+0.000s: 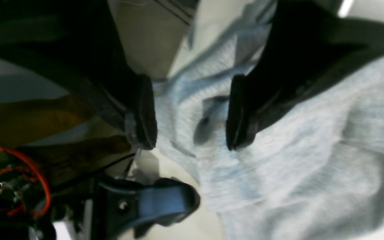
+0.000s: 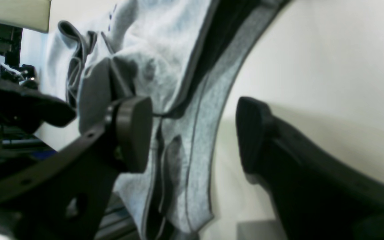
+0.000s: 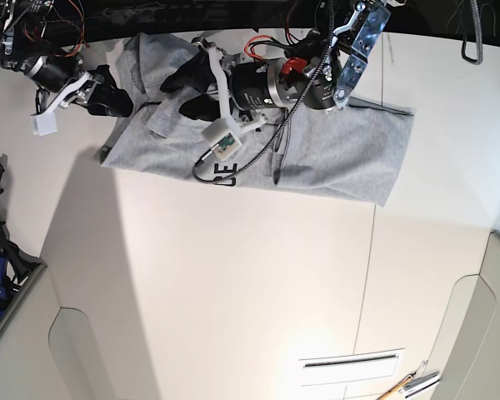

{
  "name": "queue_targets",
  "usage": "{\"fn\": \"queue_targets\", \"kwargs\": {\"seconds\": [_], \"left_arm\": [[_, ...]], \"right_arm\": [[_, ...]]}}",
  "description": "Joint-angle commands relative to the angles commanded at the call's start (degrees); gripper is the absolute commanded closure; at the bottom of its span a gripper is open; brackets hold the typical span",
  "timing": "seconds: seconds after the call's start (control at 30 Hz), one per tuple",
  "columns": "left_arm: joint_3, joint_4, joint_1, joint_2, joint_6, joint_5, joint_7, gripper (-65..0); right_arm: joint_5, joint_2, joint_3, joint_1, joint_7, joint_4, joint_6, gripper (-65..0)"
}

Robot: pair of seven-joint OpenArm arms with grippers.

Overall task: Fold the T-shirt properly
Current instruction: 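Grasp the folded strip at its middle with both grippers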

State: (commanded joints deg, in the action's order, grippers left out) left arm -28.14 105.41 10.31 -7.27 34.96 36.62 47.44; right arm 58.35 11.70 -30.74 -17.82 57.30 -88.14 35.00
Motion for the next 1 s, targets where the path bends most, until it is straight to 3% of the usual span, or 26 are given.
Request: {"fn": "queue_targets", "kwargs": {"seconds": [0.07,0.2,0.23,0.4,0.43,0.5,0.57,0.7,0.8,0.9,1.0], "left_arm": [[0.1,-0.2,-0.3,0.3,-0.3,-2.7,-0.1,-33.6],[2.4,-0.2,-1.6,0.8,-0.3,-2.9,-0.1,-4.7],[3.0,-0.2,-1.7,0.8,-0.3,-2.9,-0.1,0.0],[7.1,-0.2,-1.9,0.7,-0.2,-3.7,-0.1,0.0],[8.5,-0.2,-1.9,0.7,-0.2,-4.2,-0.1,0.0],[11.7,-0.2,-1.9,0.7,-0.2,-4.5,-0.1,0.0],[15.6,-0.2,-1.9,0.7,-0.3,-4.5,-0.1,0.0],[24.3,-0.2,-1.9,0.7,-0.3,-4.3,0.6,0.0],[29.4,-0.2,-1.7,0.0,-0.2,-0.7,2.9,0.0],[32.3,-0.2,-1.6,-0.5,-0.2,2.0,3.9,0.0],[32.7,-0.2,-1.6,-0.5,-0.2,2.4,4.7,0.0]], "right_arm": [[0.2,0.0,0.0,0.0,0.2,-0.5,0.0,-39.0],[0.7,-0.1,0.0,-0.2,1.2,-5.6,0.0,-39.0],[0.5,-0.2,0.0,-0.2,1.3,-7.3,0.0,-39.0],[0.2,-1.4,0.0,-1.2,1.7,-15.9,0.02,-38.3],[0.2,-2.1,0.0,-1.3,1.7,-17.7,0.0,-34.7],[3.8,-3.4,0.0,-1.2,2.8,-20.7,-0.2,-19.3],[3.7,-5.0,0.5,-1.2,2.8,-22.7,-0.02,0.0],[0.2,-6.2,5.3,-0.9,0.5,-22.9,0.0,0.0],[-9.7,-6.1,11.9,-0.9,-4.3,-21.5,-0.04,0.0],[-15.3,-4.7,16.3,-0.9,-8.2,-17.7,-0.09,0.0],[-18.6,-3.0,17.2,-0.9,-11.0,-11.6,-0.31,0.0]]}}
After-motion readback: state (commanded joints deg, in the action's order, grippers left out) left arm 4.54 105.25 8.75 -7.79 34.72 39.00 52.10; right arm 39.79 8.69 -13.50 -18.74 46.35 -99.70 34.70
